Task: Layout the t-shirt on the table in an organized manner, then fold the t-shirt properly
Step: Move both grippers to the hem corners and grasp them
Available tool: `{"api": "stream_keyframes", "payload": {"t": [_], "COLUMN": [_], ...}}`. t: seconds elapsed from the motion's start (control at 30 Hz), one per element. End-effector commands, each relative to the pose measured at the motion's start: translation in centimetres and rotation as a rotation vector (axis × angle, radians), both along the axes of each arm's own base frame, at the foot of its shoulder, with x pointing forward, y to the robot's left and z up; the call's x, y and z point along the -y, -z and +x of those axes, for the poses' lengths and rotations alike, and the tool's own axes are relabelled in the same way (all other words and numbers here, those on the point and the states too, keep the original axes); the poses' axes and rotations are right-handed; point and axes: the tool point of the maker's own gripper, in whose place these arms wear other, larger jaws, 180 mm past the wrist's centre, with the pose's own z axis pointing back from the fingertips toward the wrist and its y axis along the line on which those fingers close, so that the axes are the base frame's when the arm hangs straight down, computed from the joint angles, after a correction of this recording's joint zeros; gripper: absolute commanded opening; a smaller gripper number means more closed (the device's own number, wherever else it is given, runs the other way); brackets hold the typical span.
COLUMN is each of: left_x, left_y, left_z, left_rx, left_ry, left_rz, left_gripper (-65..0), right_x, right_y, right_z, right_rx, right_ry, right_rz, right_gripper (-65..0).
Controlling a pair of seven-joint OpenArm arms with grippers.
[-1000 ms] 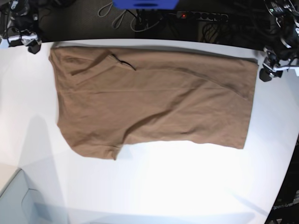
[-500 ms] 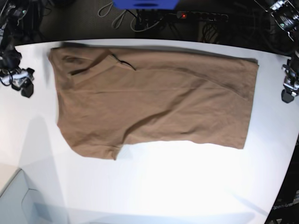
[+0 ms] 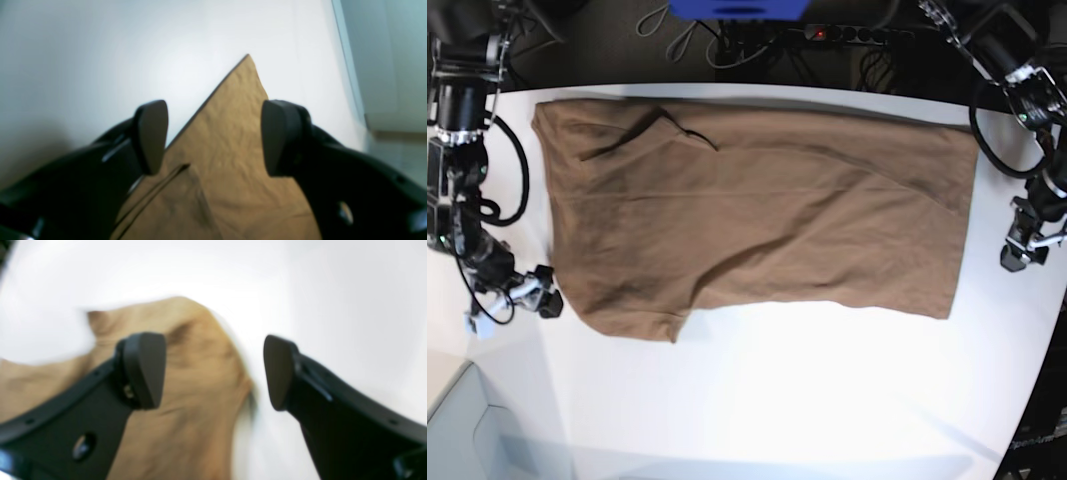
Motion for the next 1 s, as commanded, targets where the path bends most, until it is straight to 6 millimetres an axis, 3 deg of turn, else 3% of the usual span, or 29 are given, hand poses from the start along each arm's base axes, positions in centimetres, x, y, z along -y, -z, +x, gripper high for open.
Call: {"api": "stream_keyframes", "payload": {"t": [0.0,0.13,0.3,0.5,0.67,0.97], "left_x": [-0.5,0.0,0.3,0.4,0.6,1.2], "left_y": [-2.1,-2.8,-3.7,-2.8,-1.4,-0.5], "left_z": [1.4,3.2,4.9,7.0,8.0,8.8], "left_rx": [0.049,0.039,0.023,-0.004,0.000,-0.011], "left_ry": [0.008,0.036,0.059,0.057,0.049,0.087], "left_rz": [0.039,0.097,0.169,0.200,0.220,0.268], "left_gripper": [-22.5,-22.5,-22.5,-22.3,-22.3,-22.3], "right_x": [0.1,-1.4,-1.3,0.6,-1.8,-3.1], "right_y": [-2.5,-1.7,-0.6,1.6,2.0,2.2], "right_z": [2.3,4.8,6.0,5.9,5.7,5.7], "right_rx": [0.086,0.113,0.128,0.096,0.108,0.112], "right_ry": [-0.010,-0.088,-0.105,-0.050,-0.134,-0.167], "right_rz": [-0.022,-0.179,-0.279,-0.279,-0.236,-0.213], "right_gripper": [-19.1,-19.1,-19.0,-19.0,-19.3,-19.3]}}
